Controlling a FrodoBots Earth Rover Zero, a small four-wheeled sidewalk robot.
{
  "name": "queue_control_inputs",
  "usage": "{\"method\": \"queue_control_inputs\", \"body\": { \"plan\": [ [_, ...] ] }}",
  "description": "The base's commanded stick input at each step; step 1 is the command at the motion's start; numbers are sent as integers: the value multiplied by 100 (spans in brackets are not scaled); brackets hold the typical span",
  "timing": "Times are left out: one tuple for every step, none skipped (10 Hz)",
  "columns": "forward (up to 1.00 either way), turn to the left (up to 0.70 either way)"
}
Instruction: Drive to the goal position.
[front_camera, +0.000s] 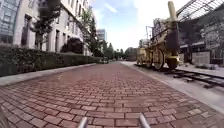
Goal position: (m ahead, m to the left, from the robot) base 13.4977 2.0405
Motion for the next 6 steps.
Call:
{"method": "queue_control_inputs", "body": {
  "plan": [
    [70,0],
    [70,0],
    [70,0],
    [70,14],
    [70,14],
    [70,14]
  ]
}}
